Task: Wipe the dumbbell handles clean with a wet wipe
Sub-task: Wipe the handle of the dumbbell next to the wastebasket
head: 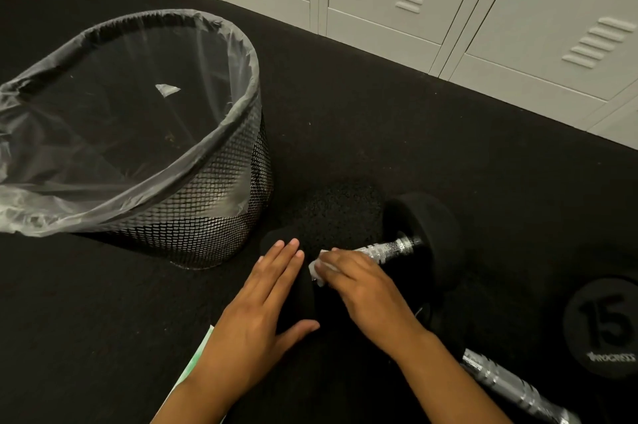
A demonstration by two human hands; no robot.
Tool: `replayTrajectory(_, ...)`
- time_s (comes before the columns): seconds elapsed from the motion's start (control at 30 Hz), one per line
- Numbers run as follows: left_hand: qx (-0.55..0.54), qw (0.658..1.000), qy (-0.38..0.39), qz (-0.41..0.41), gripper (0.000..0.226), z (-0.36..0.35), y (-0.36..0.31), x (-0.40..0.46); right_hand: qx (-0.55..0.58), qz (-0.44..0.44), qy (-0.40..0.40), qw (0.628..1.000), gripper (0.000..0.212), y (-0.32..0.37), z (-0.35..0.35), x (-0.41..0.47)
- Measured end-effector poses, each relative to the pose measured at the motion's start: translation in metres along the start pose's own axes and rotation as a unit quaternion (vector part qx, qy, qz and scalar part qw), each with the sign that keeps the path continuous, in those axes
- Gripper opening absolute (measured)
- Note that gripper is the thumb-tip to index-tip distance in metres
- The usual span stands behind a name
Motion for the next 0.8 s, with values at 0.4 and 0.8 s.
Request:
replayTrajectory(0.4,-0.020,1.000,-0.021,0.000,0.082,-0.001,0.001,0.000,0.003,-0.004,-0.018,1.000,0.042,0.009,-0.012,-0.011)
replayTrajectory(0.8,-0.023,1.000,-0.021,0.005,0.082,0.000,0.000,0.001,0.013,0.020,-0.079,0.997,0.035,0.003,-0.020,-0.016)
Point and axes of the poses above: each hand's wrist, its own x-axis towards the middle knuckle, its own z-axis out of the back of the hand, y = z × x, the point moved 1 cm from there along x, towards the middle knuckle, and after that the axes turned 14 degrees about -z, right-handed, at the moved point
